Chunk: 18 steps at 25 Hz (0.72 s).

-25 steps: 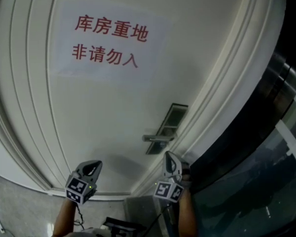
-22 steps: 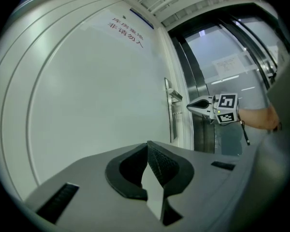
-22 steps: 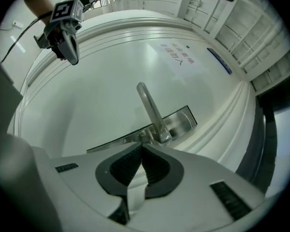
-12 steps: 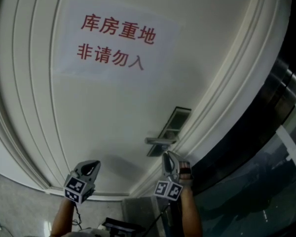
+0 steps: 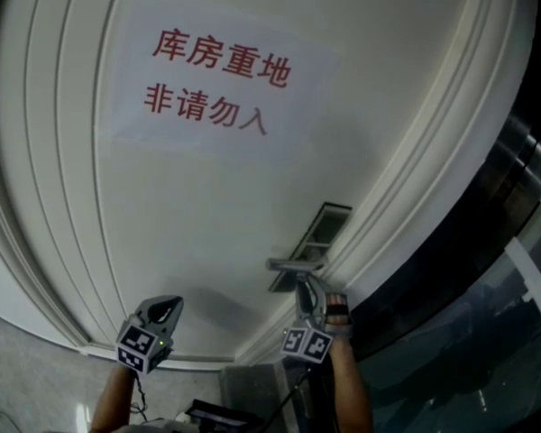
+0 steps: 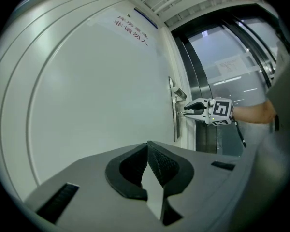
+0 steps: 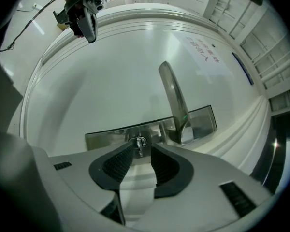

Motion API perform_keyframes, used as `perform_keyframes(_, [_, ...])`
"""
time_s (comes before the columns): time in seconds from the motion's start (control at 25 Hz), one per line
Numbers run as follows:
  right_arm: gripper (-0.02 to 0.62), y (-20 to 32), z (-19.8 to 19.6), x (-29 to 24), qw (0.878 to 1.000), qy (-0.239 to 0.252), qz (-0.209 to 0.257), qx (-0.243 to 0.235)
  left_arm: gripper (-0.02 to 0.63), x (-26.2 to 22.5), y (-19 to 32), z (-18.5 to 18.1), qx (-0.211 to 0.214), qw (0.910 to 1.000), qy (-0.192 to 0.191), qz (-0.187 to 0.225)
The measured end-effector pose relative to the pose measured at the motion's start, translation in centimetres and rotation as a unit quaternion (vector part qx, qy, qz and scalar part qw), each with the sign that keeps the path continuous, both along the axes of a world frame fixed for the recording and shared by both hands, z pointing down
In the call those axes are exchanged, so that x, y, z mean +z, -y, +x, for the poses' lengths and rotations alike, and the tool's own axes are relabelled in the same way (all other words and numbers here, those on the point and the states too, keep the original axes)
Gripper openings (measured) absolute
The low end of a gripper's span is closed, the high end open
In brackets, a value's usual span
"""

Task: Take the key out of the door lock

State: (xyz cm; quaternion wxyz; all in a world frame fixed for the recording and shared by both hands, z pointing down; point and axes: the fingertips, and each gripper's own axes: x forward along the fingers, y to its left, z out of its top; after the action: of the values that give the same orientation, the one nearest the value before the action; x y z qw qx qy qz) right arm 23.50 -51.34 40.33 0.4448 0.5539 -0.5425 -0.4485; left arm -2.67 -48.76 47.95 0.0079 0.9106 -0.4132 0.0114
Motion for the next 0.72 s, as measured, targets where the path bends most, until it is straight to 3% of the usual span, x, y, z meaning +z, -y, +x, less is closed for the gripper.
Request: perform_keyframes(0.72, [0.127,2.1,0.1,0.8,0.998,-0.063,0.008,0.004,0.009,0.5,1.4,-0.3,-0.01,0.9999,0.002,-0.004])
